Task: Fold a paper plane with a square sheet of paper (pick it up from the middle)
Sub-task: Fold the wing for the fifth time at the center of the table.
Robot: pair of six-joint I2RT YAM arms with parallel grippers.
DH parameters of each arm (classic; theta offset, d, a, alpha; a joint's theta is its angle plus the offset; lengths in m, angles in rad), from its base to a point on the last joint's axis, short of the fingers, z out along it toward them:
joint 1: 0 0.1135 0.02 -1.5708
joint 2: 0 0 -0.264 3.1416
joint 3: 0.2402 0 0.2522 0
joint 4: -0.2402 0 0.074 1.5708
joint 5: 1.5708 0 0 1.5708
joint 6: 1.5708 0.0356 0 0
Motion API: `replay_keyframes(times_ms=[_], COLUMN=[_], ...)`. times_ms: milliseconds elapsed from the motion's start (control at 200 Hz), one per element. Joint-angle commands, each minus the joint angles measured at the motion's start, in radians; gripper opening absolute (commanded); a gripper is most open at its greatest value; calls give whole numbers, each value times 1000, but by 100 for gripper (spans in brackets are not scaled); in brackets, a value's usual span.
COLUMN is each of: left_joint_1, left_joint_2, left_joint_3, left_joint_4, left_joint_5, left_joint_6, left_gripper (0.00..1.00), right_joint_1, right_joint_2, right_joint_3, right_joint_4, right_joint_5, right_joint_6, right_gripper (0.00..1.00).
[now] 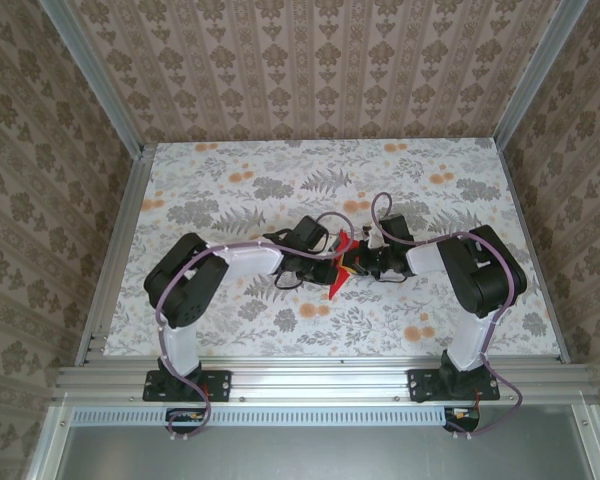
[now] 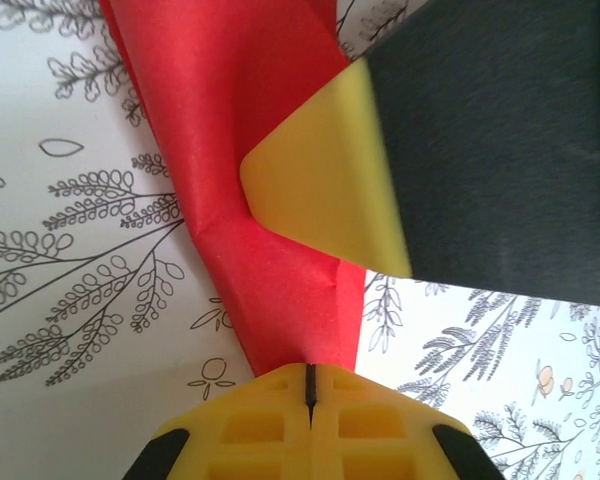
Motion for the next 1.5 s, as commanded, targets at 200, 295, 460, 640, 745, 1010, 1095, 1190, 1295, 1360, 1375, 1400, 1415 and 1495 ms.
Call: replay_keyframes(times_ms=[200,295,460,640,745,1010,1095,1190,1295,1360,1375,1400,1415,1495], left_joint_1=[-3,-6,-10,-11,-11,-29,-31,-31,-30,-31,-31,-30,-31,-30], left_joint_2=[40,44,59,83,101,141,145,151,156,158,160,161,161,163], left_joint_3=[37,42,58,70,83,125,133,139,144,148,149,150,150,155], left_joint_4=[-30,-39,-98,-161,-194,-257,-266,-273,-282,-286,-286,-288,-287,-290], left_joint_5=[47,51,36,20,16,7,1,-4,-12,-13,-13,-13,-13,-15], left_joint_6=[14,20,43,71,84,112,112,110,108,108,108,108,108,111], left_gripper=[2,2,2,0,0,0,0,0,0,0,0,0,0,0], right_joint_1=[-45,-45,-51,-67,-82,-75,-52,-26,-5,4,5,8,8,16], right_joint_2=[93,92,59,-88,-185,-290,-278,-252,-216,-194,-189,-179,-172,-145], right_joint_3=[-36,-39,-45,-39,-39,-36,-24,-14,-9,-7,-6,-3,0,7], right_joint_4=[-107,-108,-96,-134,-185,-260,-263,-254,-229,-213,-211,-208,-208,-191], right_joint_5=[277,278,260,264,293,305,289,281,261,246,245,242,238,218], right_joint_6=[-26,-24,-13,-7,-8,-21,-21,-16,-6,-1,-1,1,1,3], right_gripper=[2,7,10,10,15,19,14,8,4,4,4,3,3,3])
